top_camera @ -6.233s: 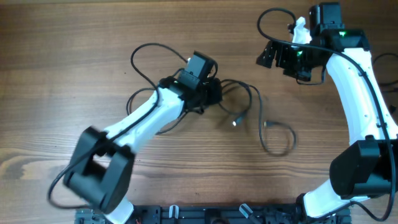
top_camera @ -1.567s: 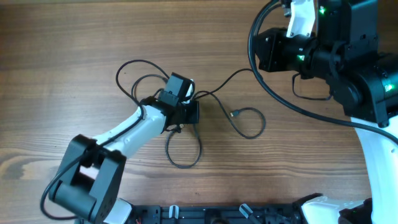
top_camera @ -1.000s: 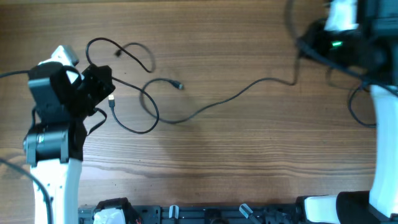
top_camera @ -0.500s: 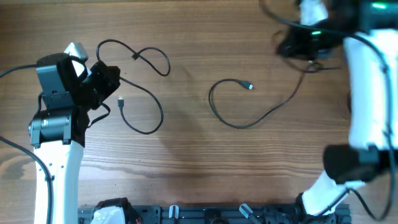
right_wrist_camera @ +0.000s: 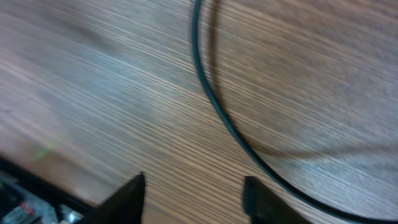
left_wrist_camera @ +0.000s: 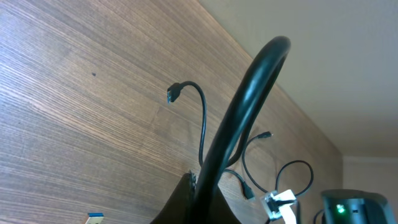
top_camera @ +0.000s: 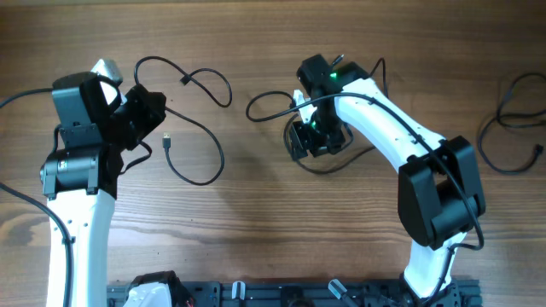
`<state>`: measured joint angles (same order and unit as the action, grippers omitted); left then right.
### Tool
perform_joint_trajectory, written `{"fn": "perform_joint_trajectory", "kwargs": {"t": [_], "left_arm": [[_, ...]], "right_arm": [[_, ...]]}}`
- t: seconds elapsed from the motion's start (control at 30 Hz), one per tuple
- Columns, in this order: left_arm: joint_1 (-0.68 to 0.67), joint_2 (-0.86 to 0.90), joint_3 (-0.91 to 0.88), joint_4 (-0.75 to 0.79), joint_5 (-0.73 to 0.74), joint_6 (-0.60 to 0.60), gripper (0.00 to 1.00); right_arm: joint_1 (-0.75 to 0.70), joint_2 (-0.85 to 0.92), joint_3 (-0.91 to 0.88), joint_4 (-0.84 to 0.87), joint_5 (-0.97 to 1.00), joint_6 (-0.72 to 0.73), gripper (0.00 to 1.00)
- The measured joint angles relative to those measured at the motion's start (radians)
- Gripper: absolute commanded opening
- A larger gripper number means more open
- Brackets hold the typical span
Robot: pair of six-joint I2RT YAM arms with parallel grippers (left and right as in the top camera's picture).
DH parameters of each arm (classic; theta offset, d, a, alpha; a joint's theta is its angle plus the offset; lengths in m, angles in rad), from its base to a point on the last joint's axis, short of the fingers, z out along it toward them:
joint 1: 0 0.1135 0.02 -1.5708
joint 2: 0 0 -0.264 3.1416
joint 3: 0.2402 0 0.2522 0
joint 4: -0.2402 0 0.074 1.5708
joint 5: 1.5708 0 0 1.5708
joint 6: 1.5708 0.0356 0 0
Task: Untangle cables
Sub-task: 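Grasp the separated cable with the right gripper and carry it right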
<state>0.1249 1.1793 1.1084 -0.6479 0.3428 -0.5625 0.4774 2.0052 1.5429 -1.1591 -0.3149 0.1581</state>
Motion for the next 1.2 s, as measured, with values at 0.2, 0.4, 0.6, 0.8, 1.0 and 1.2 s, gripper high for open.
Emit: {"fn": "perform_joint_trajectory", "kwargs": {"t": [0.2,0.4,0.6,0.8,1.0,1.2], "left_arm": [[0.000,0.000,0.000,-0.001,0.000,0.000,0.04],[0.000,0.000,0.000,-0.005,0.000,0.000,0.04],[0.000,0.000,0.000,-0.012,0.000,0.000,0.04],[0.000,0.003,0.000,-0.015,0.000,0.000,0.04],[0.000,0.026,0.000,-0.018,0.000,0.000,0.04],[0.000,0.051,0.000,-0.019,0.000,0.000,0.04]], "right_arm": [[-0.027,0.000,-0.005,-0.035,0.177,0.164,0.67],[-0.088,0.000,-0.006,-0.073,0.269,0.201,0.84],[-0.316,-0.001,-0.036,0.034,0.350,0.288,0.83],[-0.380,0.000,-0.203,0.130,0.294,0.288,0.81],[-0.380,-0.010,-0.264,0.162,0.188,0.246,0.47],[-0.375,-0.011,-0.274,0.188,0.119,0.212,0.04]]}}
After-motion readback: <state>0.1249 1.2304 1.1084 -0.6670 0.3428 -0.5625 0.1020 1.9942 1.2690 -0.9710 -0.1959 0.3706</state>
